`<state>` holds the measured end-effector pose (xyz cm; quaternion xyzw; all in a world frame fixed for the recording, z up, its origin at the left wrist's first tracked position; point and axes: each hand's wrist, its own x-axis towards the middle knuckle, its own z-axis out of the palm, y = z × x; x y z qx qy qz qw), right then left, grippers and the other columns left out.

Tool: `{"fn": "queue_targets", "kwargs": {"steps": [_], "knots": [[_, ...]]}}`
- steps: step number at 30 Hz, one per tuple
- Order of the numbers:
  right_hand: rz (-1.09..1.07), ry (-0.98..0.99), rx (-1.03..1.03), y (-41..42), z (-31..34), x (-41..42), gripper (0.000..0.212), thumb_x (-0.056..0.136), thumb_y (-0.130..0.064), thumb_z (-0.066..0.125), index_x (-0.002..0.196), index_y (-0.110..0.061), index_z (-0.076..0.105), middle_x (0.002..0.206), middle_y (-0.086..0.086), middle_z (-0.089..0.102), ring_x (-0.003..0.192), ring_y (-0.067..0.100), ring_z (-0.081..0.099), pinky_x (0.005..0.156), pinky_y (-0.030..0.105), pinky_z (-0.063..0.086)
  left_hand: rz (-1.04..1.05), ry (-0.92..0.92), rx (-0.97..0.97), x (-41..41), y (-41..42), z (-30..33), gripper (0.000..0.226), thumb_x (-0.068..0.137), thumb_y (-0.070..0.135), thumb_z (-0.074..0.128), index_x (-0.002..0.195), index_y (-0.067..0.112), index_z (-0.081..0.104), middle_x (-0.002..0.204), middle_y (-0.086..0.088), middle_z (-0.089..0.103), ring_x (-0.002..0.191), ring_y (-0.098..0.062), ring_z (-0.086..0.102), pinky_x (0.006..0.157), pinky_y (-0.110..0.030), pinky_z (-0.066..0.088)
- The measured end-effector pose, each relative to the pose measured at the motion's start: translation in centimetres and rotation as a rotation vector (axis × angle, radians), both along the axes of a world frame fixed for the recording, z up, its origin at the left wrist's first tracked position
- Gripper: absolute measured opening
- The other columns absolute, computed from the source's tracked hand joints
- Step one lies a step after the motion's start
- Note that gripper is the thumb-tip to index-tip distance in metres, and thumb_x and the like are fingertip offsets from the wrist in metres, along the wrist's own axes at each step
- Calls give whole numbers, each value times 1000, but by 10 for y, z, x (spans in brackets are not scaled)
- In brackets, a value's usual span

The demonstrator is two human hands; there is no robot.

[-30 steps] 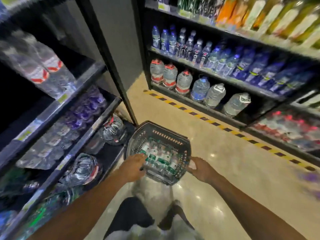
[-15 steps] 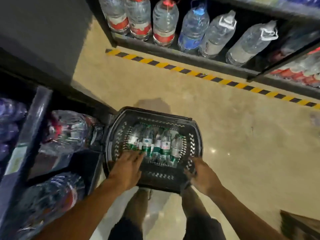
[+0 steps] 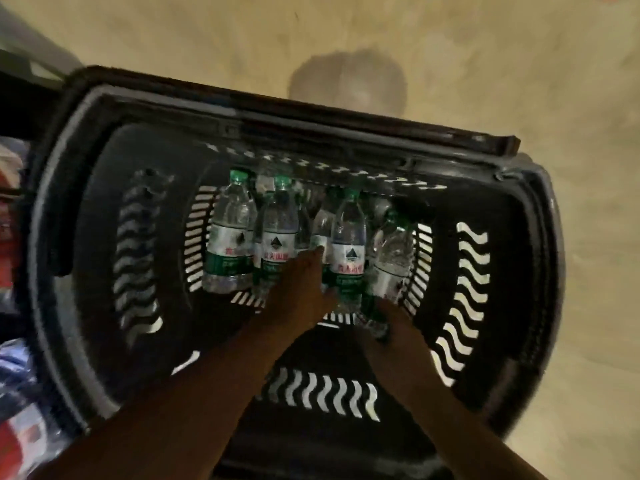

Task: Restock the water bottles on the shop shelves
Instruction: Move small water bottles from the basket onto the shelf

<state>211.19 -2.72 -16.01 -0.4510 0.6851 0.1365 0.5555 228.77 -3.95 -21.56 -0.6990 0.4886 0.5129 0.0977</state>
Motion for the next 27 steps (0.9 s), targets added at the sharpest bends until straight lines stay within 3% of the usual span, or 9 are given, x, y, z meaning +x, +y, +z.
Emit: {"fn": "queue_targets", "kwargs": {"steps": [3, 5, 10, 13, 16, 19, 22, 25, 27], "knots": [[-54, -3, -34, 1, -11, -4, 43, 100, -25, 62, 141, -28, 51, 129, -13, 61, 116, 6, 64, 96, 30, 56, 161, -17, -20, -27, -10, -31, 84, 87, 36, 77, 153, 11, 33, 155, -10, 39, 144, -28, 36, 116, -43, 37], [-41, 23, -17, 1, -14, -9, 48, 101, -30, 60, 147, -30, 45, 140, -10, 57, 122, 16, 63, 101, 42, 55, 200, -84, -52, -41, -12, -44, 87, 85, 41, 78, 152, 10, 33, 154, -11, 38, 143, -29, 37, 113, -44, 40], [-39, 41, -61, 6, -19, -17, 46, 101, -29, 60, 146, -30, 47, 138, -14, 58, 130, 5, 55, 108, 32, 49, 323, -196, -28, -68, -15, -56, 93, 86, 40, 77, 156, 9, 24, 157, -17, 31, 146, -34, 30, 115, -47, 39], [-74, 46, -35, 2, -19, -16, 53, 100, -25, 61, 149, -30, 43, 141, -14, 56, 131, 5, 54, 109, 34, 49, 435, -125, 35, -60, -19, -50, 75, 85, 27, 79, 146, 10, 39, 148, -16, 41, 141, -33, 37, 114, -45, 41], [-191, 33, -8, -6, -17, -15, 49, 98, -26, 64, 144, -30, 46, 131, -11, 62, 116, 8, 63, 94, 34, 56, 467, -56, 57, -40, -14, -25, 66, 82, 19, 82, 138, 12, 47, 137, -13, 51, 131, -29, 48, 108, -43, 46], [-302, 56, 1, -15, -21, -15, 53, 95, -24, 70, 142, -27, 44, 121, -12, 61, 103, 5, 62, 77, 15, 51, 492, 36, 48, -13, -3, 9, 66, 79, 11, 84, 135, 16, 51, 133, -5, 60, 127, -22, 56, 106, -44, 49], [-360, 66, 57, -23, -34, -9, 61, 96, -22, 69, 146, -17, 34, 122, -4, 58, 92, 1, 58, 55, 3, 46, 518, 150, 49, 13, 10, 33, 73, 81, 9, 81, 139, 30, 44, 124, 16, 62, 115, 0, 58, 93, -27, 50], [-444, 74, 88, -27, -56, 0, 78, 94, -19, 73, 153, -13, 23, 140, 5, 53, 129, 25, 55, 93, 30, 56, 539, 194, 62, 35, 18, 40, 77, 79, 12, 82, 137, 44, 42, 112, 31, 59, 103, 18, 54, 84, -12, 45], [-451, 113, 82, -23, -73, 6, 84, 89, -11, 77, 154, -12, 24, 148, 11, 49, 138, 30, 48, 111, 44, 46, 550, 205, 97, 46, 21, 35, 73, 78, 14, 83, 126, 52, 44, 106, 34, 64, 99, 18, 59, 77, -8, 49]]}}
